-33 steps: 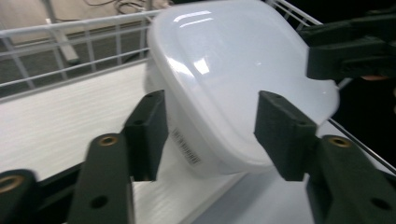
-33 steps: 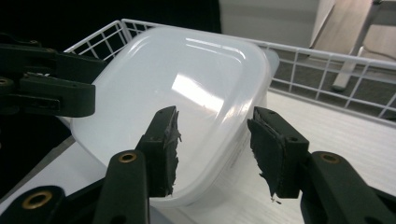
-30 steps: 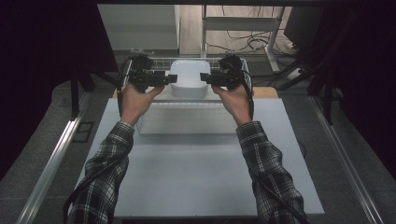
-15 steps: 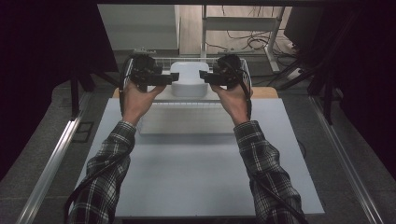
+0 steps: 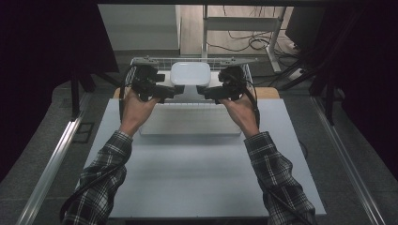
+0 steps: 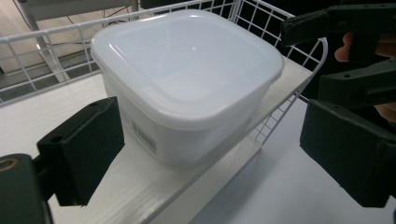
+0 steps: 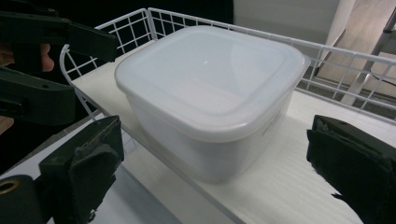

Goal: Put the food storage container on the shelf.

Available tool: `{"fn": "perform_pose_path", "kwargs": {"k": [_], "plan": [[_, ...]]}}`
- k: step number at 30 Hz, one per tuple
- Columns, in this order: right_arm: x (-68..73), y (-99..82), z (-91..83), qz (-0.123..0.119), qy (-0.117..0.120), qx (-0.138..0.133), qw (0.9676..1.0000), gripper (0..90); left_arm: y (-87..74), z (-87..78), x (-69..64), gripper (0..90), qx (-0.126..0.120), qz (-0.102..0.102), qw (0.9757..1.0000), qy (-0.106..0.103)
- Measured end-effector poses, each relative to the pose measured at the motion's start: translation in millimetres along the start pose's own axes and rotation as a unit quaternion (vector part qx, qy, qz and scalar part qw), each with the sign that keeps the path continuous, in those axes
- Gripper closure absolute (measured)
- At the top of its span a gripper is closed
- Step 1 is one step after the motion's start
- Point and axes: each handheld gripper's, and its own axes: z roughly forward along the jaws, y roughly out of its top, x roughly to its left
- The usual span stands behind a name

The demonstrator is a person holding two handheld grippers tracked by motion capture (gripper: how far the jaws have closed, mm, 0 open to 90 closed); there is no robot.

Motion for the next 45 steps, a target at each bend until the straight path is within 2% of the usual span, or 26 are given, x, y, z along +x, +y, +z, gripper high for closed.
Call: {"fn": "perform_pose_path", "kwargs": {"k": [6, 15, 22, 28, 45], "plan": [[-0.8, -14.0, -1.6, -0.011, 0.002, 0.005, 0.9999, 1.9, -13.3, -4.4, -1.9, 5.3, -0.005, 0.019, 0.9997, -0.012], [-0.3, -27.2, -4.5, -0.020, 0.011, 0.013, 0.9997, 1.8, -32.3, -8.2, -1.5, 3.4, -0.018, 0.021, 0.9993, -0.027], [4.1, -36.0, -7.7, -0.037, 0.017, 0.019, 0.9990, 1.8, -43.6, -9.2, -6.7, 2.4, -0.020, 0.031, 0.9990, -0.024], [9.0, -42.6, -10.6, -0.053, 0.020, 0.023, 0.9981, 1.8, -55.7, -12.2, -11.5, 2.5, -0.012, 0.031, 0.9991, -0.026], [16.0, -68.8, -18.2, -0.060, 0.028, 0.032, 0.9973, 1.8, -89.5, -14.1, -21.7, 2.7, 0.002, 0.032, 0.9988, -0.036]]}}
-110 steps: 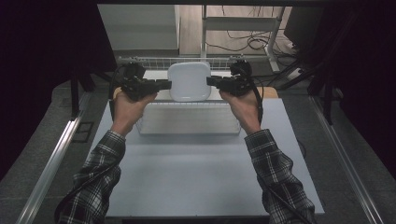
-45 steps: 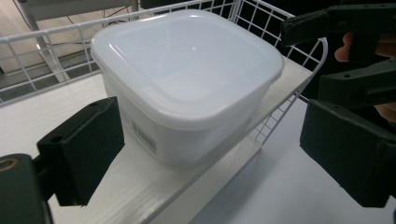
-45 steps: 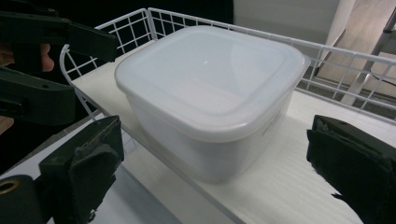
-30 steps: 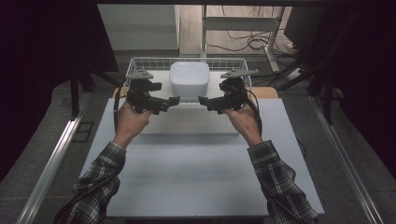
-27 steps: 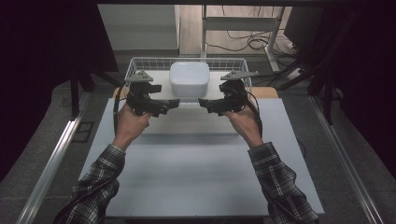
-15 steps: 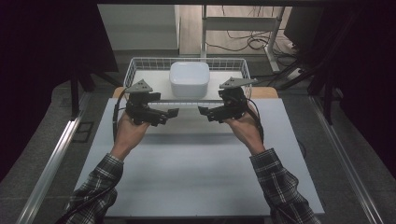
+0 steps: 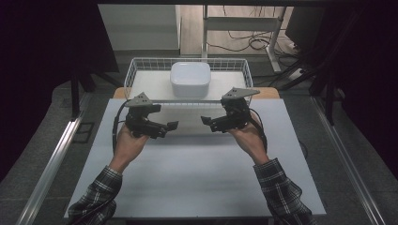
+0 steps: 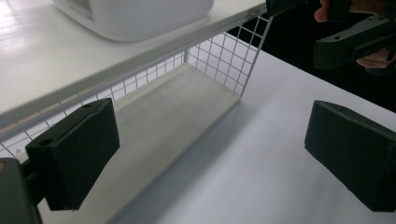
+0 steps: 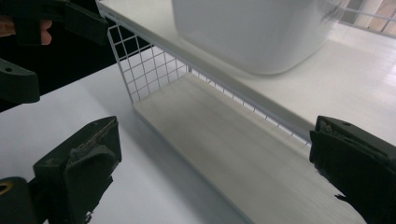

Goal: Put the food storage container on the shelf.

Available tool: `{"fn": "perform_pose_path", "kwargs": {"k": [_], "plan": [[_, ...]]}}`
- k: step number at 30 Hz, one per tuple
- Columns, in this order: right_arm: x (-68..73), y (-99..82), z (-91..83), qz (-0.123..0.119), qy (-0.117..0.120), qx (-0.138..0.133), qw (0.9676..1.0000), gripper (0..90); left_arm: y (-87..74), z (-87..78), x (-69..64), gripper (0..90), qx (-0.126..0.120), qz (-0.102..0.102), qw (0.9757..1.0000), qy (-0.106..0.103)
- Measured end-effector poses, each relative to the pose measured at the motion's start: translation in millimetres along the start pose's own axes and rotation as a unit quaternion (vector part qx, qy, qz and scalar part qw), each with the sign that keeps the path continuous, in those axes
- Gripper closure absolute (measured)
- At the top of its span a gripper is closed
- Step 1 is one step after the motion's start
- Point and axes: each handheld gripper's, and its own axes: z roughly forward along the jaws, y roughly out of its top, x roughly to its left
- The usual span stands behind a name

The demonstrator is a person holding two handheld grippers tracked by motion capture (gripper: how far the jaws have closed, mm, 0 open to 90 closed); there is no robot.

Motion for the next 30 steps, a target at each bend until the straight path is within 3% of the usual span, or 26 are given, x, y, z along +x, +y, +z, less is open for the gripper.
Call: {"fn": "perform_pose_path", "kwargs": {"k": [7, 17, 24, 27, 30], "plan": [[6.0, -13.9, 0.4, -0.006, 0.000, 0.003, 1.0000, 1.9, -12.3, 4.3, -7.0, 2.6, 0.008, 0.003, 0.9999, -0.007], [10.7, -33.9, 0.6, -0.009, 0.009, 0.006, 0.9999, 2.2, -39.6, 8.6, -12.7, 3.0, 0.013, -0.011, 0.9998, -0.012], [14.5, -57.6, 1.3, 0.002, 0.018, 0.000, 0.9998, 1.5, -63.6, 9.3, -17.4, 3.5, 0.009, -0.023, 0.9996, -0.011], [16.4, -67.9, 1.8, 0.001, 0.022, 0.008, 0.9997, 0.0, -70.0, 9.1, -19.7, 3.5, 0.024, -0.017, 0.9996, -0.002], [18.3, -74.9, -0.6, 0.001, 0.019, 0.013, 0.9997, 0.0, -76.1, 8.3, -22.0, 3.6, 0.026, -0.022, 0.9994, -0.010]]}}
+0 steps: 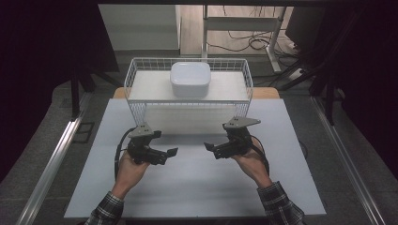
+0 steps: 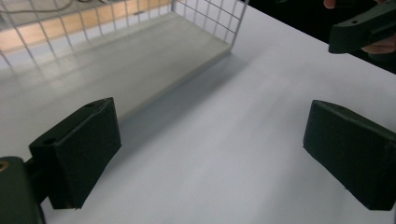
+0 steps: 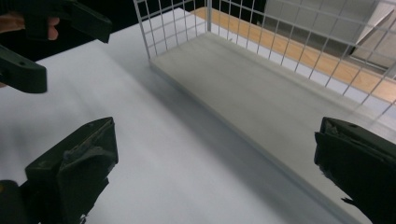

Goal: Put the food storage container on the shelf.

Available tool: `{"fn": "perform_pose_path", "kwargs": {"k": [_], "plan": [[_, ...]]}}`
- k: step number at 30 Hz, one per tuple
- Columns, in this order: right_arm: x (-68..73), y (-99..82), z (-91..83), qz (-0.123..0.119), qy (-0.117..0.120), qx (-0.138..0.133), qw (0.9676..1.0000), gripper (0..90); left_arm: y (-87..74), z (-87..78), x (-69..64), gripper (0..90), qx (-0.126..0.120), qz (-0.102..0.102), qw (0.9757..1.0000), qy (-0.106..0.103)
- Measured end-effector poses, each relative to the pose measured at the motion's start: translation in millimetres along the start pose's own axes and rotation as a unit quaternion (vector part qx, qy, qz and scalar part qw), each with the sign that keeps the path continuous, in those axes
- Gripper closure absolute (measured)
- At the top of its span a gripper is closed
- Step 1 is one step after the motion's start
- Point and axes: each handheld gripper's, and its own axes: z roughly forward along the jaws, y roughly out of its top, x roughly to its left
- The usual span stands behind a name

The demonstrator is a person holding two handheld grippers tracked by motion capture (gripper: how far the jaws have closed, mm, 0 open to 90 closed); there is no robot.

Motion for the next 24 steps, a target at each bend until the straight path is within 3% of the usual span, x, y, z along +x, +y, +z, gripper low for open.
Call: {"fn": "perform_pose_path", "kwargs": {"k": [6, 14, 24], "plan": [[3.8, -6.2, -9.9, 0.003, 0.000, -0.006, 1.0000, 0.0, -13.1, -1.4, -5.3, 3.5, 0.009, 0.003, 1.0000, 0.001], [7.8, -17.1, -15.4, -0.008, -0.012, 0.006, 0.9999, 0.0, -20.8, -7.5, -13.0, 3.6, 0.003, 0.006, 1.0000, 0.000], [12.1, -28.9, -22.1, -0.002, -0.019, 0.007, 0.9998, 0.0, -38.4, -13.1, -18.1, 3.6, -0.002, 0.007, 0.9999, 0.010]]}}
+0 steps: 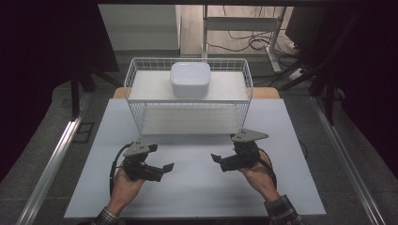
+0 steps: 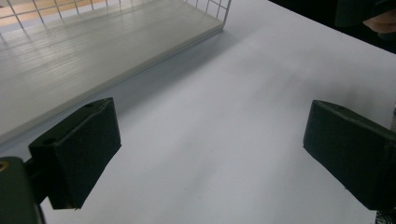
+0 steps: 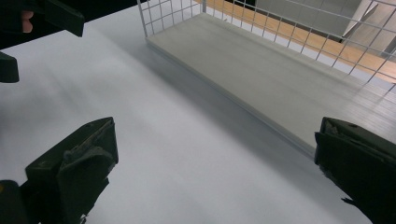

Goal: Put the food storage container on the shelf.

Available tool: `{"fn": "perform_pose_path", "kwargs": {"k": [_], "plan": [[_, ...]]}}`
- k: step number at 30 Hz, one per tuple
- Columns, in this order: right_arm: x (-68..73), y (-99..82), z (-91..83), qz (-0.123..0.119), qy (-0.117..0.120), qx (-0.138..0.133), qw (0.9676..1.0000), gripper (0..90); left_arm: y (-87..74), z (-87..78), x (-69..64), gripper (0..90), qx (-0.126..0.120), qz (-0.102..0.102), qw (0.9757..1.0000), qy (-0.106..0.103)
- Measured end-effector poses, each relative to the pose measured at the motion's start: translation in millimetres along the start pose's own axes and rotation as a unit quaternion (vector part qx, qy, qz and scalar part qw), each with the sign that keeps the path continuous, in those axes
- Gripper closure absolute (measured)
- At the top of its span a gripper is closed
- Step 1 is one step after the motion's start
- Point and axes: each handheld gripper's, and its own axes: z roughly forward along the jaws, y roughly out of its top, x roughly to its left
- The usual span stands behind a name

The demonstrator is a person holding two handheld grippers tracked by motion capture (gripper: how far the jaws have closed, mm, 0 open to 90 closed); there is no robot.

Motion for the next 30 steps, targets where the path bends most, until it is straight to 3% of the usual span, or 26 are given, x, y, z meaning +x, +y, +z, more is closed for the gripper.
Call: {"fn": "perform_pose_path", "kwargs": {"k": [11, 30], "plan": [[6.9, -12.3, 0.0, -0.002, -0.001, 0.015, 0.9999, 0.0, -12.3, 0.5, -6.0, 3.6, 0.011, 0.013, 0.9998, 0.011], [4.8, -37.5, -7.1, 0.024, -0.004, 0.030, 0.9992, 0.0, -34.4, -6.8, -2.3, 3.3, 0.026, 0.002, 0.9994, 0.022]]}}
